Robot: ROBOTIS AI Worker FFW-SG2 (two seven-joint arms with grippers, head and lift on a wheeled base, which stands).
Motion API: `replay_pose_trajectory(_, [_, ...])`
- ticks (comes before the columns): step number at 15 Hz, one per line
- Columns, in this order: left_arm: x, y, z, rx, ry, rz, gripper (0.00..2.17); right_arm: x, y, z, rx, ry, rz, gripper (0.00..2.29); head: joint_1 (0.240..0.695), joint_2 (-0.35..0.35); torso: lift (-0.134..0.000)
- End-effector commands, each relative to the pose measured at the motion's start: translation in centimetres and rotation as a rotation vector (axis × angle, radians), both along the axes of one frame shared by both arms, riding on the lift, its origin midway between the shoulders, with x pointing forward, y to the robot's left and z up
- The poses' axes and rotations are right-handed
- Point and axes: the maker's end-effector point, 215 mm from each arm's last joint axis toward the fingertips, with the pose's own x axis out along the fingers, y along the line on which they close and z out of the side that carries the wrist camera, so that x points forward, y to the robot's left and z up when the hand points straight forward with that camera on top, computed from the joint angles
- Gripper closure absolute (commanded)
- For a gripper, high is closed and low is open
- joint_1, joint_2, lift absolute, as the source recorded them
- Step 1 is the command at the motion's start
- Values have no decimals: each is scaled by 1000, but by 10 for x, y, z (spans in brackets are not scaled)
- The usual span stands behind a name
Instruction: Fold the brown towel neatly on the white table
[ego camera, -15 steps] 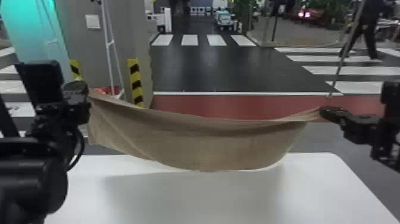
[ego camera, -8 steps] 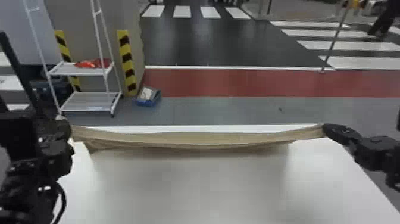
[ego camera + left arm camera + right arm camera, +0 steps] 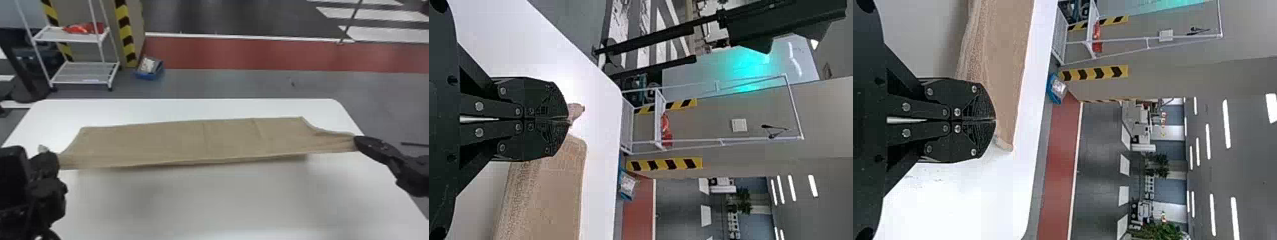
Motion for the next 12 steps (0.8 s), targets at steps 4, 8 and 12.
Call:
replay_pose_trajectory(4, [-45,-18,-5,48,167,13,1160,-47,-11,7,41,10,-4,1301,695,-128,-119])
replay_pose_trajectory(8, [-14,-28,-15,28,170,-14,1160,-33,-32,-22,8,48,-76,1301,695,-176,-119])
replay_pose_trajectory(12, [30,-11,-38,48,221,15,1160,17,-38,-57,0,99,-111,1301,695,-193,-119])
